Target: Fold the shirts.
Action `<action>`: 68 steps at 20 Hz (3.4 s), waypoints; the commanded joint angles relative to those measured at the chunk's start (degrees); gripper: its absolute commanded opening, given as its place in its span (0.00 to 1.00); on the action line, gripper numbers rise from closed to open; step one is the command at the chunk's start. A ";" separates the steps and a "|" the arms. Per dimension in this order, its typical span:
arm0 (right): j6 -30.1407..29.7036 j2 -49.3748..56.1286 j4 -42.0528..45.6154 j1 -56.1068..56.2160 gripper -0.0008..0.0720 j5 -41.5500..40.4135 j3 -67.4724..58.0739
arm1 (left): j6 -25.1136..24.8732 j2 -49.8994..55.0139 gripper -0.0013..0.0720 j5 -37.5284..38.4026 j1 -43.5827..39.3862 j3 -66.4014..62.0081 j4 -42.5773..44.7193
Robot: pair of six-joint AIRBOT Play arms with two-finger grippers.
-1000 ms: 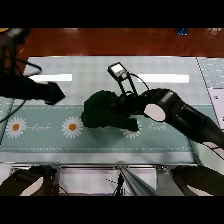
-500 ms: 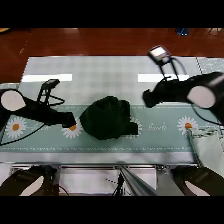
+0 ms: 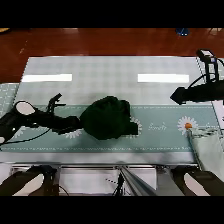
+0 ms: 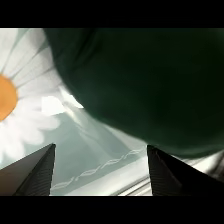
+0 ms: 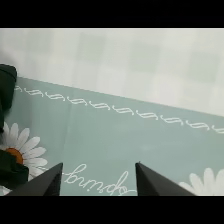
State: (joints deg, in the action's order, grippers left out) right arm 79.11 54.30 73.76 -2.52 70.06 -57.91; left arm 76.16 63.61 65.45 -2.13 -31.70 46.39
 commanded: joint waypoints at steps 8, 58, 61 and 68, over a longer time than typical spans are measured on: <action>-2.01 -0.13 -7.72 -3.78 0.74 0.35 1.66 | -9.07 16.83 0.47 -8.13 0.57 0.96 -23.37; 26.75 -25.20 32.24 21.51 0.04 -17.31 0.09 | -7.26 -15.50 0.04 11.96 24.02 -47.91 -23.30; 26.75 -27.06 33.94 21.51 0.04 -13.81 -8.31 | -3.96 -18.16 0.04 11.26 26.60 -53.18 -23.32; 26.75 -27.43 33.77 21.51 0.04 -8.22 -26.23 | -1.79 -23.37 0.04 11.13 26.86 -66.75 -14.05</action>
State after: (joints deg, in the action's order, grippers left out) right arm 105.27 27.22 106.26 18.92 57.45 -77.43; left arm 72.10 42.28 76.90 24.32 -92.75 25.32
